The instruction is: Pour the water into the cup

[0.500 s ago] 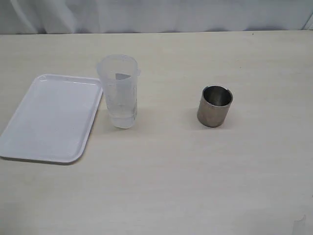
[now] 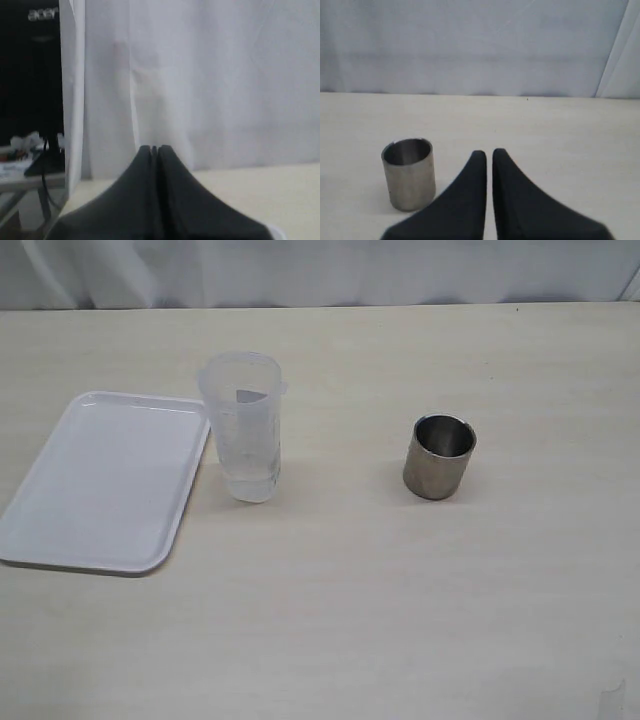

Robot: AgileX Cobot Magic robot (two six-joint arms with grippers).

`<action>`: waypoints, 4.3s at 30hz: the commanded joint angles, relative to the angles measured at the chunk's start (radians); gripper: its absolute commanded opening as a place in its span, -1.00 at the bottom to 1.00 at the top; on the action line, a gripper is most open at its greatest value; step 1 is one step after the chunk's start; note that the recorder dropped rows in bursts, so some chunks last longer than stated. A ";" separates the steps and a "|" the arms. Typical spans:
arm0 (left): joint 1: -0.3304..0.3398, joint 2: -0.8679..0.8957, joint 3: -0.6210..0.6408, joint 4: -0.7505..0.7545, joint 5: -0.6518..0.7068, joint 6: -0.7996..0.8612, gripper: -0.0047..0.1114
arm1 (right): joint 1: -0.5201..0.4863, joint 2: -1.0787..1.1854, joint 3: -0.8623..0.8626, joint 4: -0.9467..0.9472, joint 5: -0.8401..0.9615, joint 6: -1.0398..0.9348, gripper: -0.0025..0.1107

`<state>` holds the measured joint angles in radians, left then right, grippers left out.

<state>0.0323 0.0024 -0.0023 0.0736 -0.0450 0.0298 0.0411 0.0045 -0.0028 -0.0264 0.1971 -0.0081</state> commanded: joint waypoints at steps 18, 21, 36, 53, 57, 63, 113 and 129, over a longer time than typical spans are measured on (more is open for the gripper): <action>-0.010 0.245 -0.003 0.208 -0.767 -0.404 0.48 | -0.004 -0.005 0.003 -0.019 -0.571 0.180 -0.60; -0.010 0.331 -0.003 0.289 -0.799 -0.404 0.75 | -0.004 -0.005 0.003 -0.019 -0.576 0.180 -0.24; -0.010 0.732 -0.003 0.654 -0.939 -0.429 0.75 | -0.004 0.059 0.003 -0.019 -0.627 0.180 0.55; -0.010 1.308 -0.128 0.833 -1.105 -0.352 0.75 | -0.004 0.272 0.003 -0.133 -0.756 0.232 0.55; -0.010 1.438 -0.178 0.838 -1.127 -0.306 0.75 | -0.004 0.272 0.003 -0.140 -0.761 0.232 0.55; -0.010 1.618 -0.252 0.962 -1.176 -0.303 0.75 | -0.004 0.272 0.003 -0.140 -0.761 0.232 0.55; -0.220 2.066 -0.692 0.856 -1.138 -0.248 0.75 | -0.004 0.272 0.003 -0.140 -0.753 0.257 0.55; -0.219 2.112 -0.711 0.813 -1.176 -0.220 0.75 | -0.004 0.272 0.003 -0.140 -0.753 0.257 0.55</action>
<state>-0.1849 2.0836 -0.7082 0.9050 -1.1985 -0.2084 0.0411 0.2751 -0.0028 -0.1584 -0.5515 0.2459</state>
